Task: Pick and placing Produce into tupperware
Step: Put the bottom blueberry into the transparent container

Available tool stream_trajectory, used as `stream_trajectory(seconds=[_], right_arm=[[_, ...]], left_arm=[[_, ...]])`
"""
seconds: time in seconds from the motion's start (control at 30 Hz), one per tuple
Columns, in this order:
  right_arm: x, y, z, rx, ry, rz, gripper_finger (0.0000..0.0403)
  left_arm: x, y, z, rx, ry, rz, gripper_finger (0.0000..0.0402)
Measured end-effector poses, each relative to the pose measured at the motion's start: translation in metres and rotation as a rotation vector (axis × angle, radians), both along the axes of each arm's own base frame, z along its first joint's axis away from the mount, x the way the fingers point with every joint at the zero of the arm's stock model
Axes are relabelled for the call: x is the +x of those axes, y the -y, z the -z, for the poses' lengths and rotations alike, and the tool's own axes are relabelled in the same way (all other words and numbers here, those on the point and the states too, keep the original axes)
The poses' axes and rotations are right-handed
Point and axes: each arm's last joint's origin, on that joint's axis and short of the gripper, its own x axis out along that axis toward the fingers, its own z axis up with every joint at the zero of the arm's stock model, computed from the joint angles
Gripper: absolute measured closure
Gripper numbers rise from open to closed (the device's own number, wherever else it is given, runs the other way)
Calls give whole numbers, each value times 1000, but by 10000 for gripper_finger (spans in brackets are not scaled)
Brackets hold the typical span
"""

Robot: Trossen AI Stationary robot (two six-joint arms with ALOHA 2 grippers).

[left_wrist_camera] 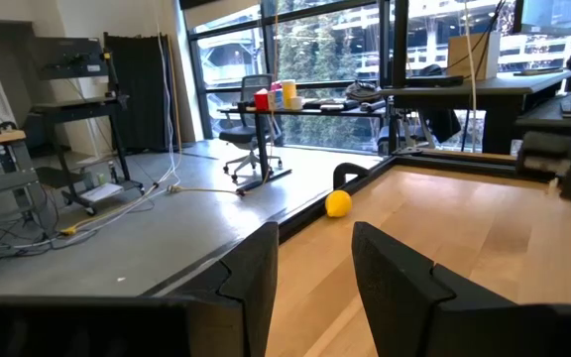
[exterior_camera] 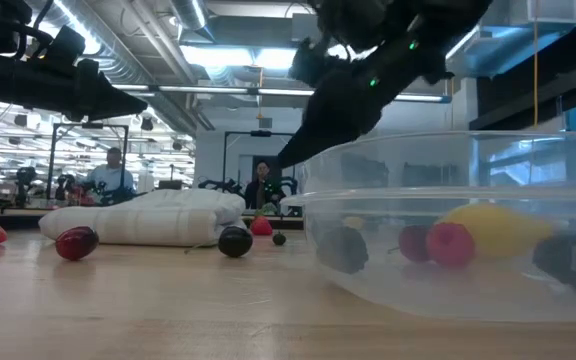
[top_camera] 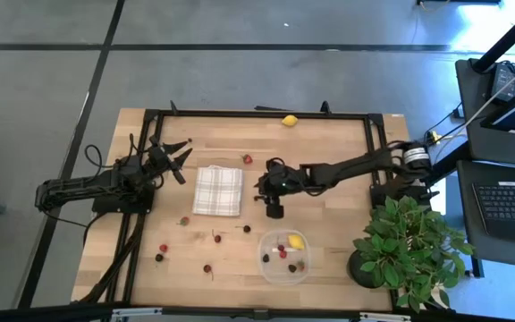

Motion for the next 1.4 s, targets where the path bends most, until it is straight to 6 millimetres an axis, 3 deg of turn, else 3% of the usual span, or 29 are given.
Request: stream_trajectory(seconds=[0.43,0.63,0.97,1.4], right_arm=[[16,0,41,27,-3,-62,232],[5,12,61,50,-39,-12,232],[-6,15,72,122,10,-10,232],[-2,15,85,159,29,5,232]], left_arm=[[0,0,0,0,0,2,276],[0,0,0,0,0,2,276],[0,0,0,0,0,2,276],[0,0,0,0,0,4,276]])
